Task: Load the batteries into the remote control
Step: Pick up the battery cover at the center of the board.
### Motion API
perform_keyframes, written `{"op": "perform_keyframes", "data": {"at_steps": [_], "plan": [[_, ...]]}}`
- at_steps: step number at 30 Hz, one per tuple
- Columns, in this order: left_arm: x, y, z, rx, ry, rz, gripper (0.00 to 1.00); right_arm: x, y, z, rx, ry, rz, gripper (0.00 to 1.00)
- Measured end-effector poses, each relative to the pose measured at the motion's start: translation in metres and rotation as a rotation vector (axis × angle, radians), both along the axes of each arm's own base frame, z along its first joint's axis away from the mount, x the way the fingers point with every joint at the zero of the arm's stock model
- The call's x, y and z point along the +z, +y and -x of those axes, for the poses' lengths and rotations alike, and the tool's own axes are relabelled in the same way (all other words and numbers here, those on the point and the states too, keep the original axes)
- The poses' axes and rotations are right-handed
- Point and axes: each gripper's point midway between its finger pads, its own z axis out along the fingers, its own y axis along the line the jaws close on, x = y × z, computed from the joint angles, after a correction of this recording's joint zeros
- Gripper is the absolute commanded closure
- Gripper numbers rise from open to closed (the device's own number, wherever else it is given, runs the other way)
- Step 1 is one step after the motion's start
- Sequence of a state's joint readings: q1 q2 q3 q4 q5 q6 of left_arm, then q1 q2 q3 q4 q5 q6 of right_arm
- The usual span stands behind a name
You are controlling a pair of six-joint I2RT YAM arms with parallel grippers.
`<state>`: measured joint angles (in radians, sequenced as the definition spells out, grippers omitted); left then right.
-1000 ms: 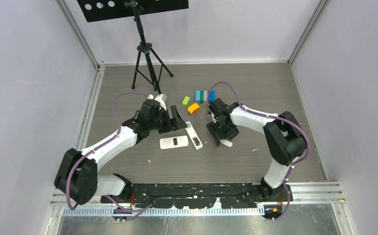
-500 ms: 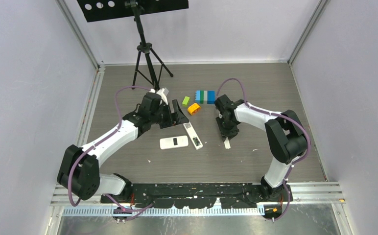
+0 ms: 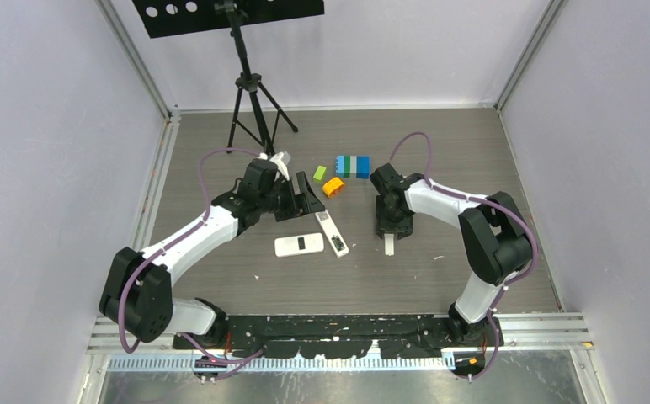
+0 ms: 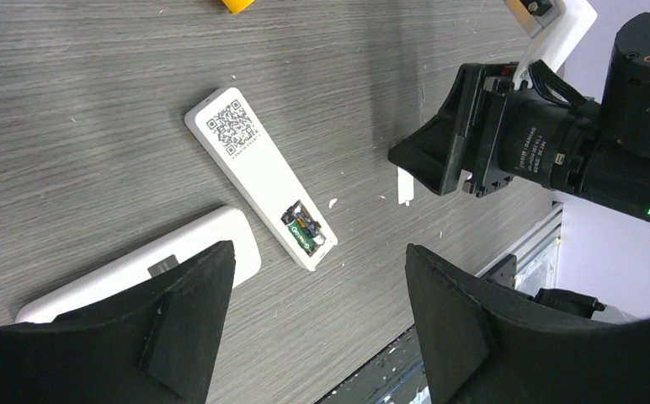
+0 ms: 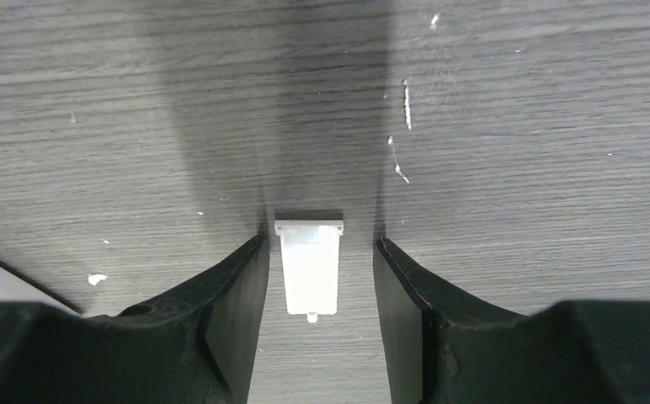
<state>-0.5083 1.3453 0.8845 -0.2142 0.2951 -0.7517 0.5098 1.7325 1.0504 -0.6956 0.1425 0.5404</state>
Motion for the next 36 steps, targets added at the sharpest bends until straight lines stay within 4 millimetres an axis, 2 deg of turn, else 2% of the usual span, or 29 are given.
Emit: {"op": "perform_keyframes", "data": {"at_steps": [7,11,13,20,26,36], "plan": [[0.000,-0.001,0.001,-0.006,0.003,0.008,0.25,0.001,0.009,-0.021,-0.029,-0.076,-0.018,0.54],[-0.001,-0.002,0.002,-0.009,0.006,0.011,0.25,0.000,0.012,-0.026,-0.040,-0.095,-0.026,0.56],[-0.001,-0.002,0.003,-0.011,0.007,0.012,0.25,0.000,0.012,-0.026,-0.041,-0.096,-0.026,0.55],[-0.001,-0.003,0.003,-0.014,0.006,0.019,0.25,0.001,0.013,-0.027,-0.022,-0.107,-0.035,0.43],[-0.002,-0.003,0.003,-0.014,0.007,0.020,0.26,0.001,0.016,-0.026,0.053,-0.112,-0.045,0.47],[-0.003,-0.006,0.002,-0.021,0.008,0.029,0.26,0.001,0.015,-0.024,0.090,-0.102,-0.038,0.44]]}}
